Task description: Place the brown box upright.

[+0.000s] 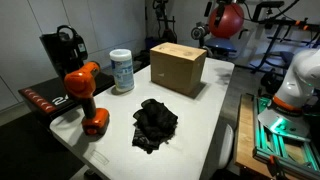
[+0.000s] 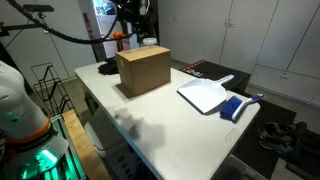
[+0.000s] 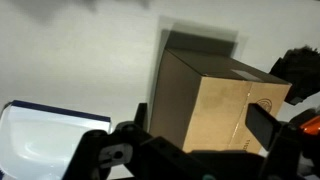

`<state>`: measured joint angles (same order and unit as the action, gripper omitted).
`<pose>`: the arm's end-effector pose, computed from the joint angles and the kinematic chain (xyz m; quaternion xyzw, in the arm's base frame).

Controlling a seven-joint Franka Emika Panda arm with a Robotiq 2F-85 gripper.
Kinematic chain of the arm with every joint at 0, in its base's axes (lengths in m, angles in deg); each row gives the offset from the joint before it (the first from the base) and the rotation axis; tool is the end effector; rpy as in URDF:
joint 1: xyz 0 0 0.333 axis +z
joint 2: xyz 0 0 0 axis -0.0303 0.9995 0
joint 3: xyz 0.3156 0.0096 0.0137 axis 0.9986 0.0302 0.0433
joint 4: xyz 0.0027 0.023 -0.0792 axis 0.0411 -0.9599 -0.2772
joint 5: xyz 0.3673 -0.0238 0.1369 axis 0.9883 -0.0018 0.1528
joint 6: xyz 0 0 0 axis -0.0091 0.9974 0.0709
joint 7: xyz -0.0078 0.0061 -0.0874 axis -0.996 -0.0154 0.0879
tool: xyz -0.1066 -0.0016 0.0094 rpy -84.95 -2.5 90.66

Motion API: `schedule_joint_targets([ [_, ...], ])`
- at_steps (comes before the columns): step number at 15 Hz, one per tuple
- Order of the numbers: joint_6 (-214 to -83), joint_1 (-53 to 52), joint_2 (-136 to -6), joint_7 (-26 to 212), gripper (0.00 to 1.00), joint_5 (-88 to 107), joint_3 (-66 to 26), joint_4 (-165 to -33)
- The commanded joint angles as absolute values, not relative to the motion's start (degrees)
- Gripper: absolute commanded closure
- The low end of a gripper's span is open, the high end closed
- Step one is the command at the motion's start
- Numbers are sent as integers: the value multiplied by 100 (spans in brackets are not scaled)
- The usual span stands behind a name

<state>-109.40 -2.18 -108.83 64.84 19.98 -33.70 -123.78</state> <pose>0.4205 -0.1430 0.5861 -0.9911 -0.0512 -0.0316 0.1189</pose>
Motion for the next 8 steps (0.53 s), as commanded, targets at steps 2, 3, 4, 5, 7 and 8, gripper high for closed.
schedule_joint_targets([
  [2,-10915,-400,-10853,6430,0,2054,-3227,-12358],
  [3,-10915,-400,-10853,6430,0,2054,-3227,-12358],
  [4,-10962,-373,-10766,6478,0,2049,-3160,-12336],
  [5,-11083,-392,-10703,6523,0,2045,-3121,-12331],
  [7,-11471,-472,-10492,6906,0,1896,-2969,-12331],
  [8,-11708,-482,-10385,7001,0,1882,-2917,-12322],
])
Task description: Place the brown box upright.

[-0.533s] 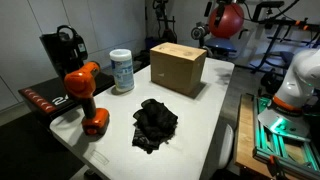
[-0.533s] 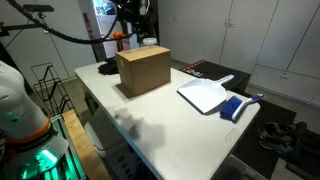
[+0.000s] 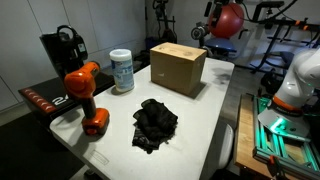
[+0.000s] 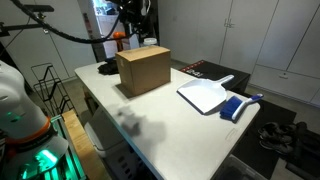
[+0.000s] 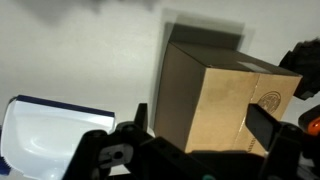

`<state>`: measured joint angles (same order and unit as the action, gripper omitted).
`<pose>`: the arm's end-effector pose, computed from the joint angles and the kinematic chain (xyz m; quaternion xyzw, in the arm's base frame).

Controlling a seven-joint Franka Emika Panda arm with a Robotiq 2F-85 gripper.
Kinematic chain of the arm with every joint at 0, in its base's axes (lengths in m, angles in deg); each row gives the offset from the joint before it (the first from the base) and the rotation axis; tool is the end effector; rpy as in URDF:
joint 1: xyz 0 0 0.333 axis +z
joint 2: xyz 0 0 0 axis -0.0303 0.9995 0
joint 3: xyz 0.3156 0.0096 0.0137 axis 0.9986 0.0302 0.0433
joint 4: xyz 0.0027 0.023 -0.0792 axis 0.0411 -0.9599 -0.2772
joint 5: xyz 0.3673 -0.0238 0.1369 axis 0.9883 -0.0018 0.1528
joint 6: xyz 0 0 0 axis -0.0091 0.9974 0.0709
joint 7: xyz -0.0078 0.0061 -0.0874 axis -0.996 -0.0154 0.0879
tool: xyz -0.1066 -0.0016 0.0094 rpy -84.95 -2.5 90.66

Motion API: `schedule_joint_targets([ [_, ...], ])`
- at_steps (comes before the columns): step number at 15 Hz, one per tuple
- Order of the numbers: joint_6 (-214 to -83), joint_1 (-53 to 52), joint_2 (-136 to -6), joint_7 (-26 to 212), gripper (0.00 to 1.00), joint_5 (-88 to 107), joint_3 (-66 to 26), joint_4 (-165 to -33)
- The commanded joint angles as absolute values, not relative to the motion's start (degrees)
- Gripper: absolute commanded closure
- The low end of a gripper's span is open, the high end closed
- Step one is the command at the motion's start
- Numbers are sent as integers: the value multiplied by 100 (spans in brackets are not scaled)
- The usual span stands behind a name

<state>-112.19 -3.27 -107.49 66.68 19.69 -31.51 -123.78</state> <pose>0.4333 -0.1355 0.5819 -0.9931 -0.0400 -0.0387 0.1031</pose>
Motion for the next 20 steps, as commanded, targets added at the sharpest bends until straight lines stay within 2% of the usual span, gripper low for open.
schedule_joint_targets([
  [1,-11828,-475,-10283,7051,0,1952,-2891,-12301],
  [11,-12932,-441,-9374,6552,0,2385,-2643,-12402],
  [20,-12885,-541,-8981,6031,0,2789,-2577,-12392],
])
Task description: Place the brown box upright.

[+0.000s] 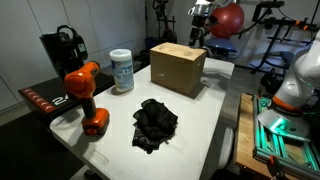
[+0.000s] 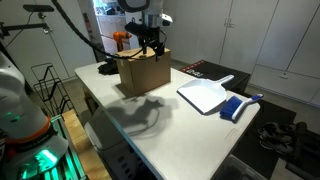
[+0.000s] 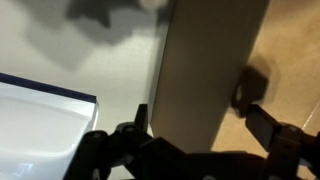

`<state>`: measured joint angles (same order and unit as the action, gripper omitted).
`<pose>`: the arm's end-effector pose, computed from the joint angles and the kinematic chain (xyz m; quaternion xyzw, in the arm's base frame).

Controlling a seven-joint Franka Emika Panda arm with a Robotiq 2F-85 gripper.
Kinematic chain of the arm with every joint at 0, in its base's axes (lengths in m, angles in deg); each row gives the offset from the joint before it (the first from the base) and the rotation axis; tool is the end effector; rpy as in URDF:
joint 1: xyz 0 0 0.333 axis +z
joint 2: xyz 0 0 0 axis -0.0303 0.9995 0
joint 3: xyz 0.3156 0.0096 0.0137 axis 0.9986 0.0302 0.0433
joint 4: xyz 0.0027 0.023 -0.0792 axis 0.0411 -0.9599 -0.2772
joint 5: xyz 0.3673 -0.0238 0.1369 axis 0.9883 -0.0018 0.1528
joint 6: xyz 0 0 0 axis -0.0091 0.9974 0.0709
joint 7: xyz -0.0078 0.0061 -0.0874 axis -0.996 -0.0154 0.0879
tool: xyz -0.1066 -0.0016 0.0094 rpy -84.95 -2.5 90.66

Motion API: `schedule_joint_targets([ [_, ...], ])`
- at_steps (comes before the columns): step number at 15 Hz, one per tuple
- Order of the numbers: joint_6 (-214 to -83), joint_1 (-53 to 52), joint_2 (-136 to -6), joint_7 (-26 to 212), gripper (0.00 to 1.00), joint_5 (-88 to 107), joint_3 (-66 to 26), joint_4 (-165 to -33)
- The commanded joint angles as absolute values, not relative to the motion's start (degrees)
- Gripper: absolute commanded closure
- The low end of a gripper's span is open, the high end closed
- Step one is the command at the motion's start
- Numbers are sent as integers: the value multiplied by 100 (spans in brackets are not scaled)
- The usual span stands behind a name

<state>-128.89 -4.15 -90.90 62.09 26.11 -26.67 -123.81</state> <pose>0.5284 -0.1083 0.4694 -0.9911 -0.0656 -0.0477 0.1059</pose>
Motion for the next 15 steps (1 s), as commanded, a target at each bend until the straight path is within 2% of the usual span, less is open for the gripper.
schedule_joint_targets([
  [1,-12875,-555,-8958,6045,0,2783,-2571,-12395],
  [15,-12917,-872,-9022,6642,0,2326,-2626,-12494],
])
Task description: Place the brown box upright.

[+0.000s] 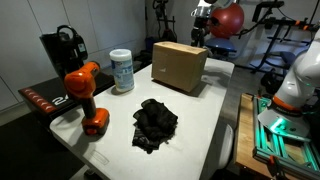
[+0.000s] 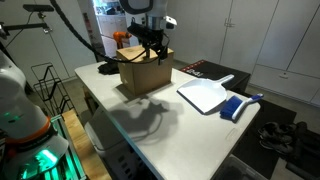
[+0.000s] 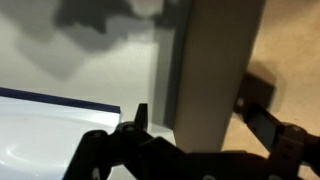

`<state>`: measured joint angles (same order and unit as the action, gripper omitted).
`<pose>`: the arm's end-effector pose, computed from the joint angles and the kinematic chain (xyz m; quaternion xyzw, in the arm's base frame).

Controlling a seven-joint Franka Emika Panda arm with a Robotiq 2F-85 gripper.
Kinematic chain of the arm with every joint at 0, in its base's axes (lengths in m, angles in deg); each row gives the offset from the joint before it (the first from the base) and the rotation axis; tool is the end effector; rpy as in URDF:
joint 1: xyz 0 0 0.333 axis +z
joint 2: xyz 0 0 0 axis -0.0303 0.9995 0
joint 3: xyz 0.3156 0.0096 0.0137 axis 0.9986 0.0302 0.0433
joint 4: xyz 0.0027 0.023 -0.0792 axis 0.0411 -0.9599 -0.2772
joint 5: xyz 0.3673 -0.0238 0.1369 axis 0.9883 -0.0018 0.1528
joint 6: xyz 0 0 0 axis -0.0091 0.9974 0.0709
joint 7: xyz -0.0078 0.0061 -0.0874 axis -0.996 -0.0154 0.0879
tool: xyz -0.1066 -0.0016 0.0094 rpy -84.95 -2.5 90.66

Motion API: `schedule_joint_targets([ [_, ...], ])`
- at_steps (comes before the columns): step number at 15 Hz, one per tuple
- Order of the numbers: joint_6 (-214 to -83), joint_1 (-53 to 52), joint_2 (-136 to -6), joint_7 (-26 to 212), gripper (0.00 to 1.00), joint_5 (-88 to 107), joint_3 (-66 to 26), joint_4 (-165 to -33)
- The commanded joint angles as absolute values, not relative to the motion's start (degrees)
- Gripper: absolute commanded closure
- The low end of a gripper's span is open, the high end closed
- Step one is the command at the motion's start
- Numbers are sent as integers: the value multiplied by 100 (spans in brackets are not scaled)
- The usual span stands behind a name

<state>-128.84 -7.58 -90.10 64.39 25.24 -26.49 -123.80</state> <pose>0.5228 -0.1390 0.4618 -0.9940 -0.0201 -0.0390 0.0999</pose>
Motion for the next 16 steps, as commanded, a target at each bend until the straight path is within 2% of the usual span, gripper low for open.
schedule_joint_targets([
  [1,-12923,-904,-9032,6664,0,2315,-2636,-12490],
  [16,-12898,-1066,-9028,6671,0,2300,-2655,-12427],
])
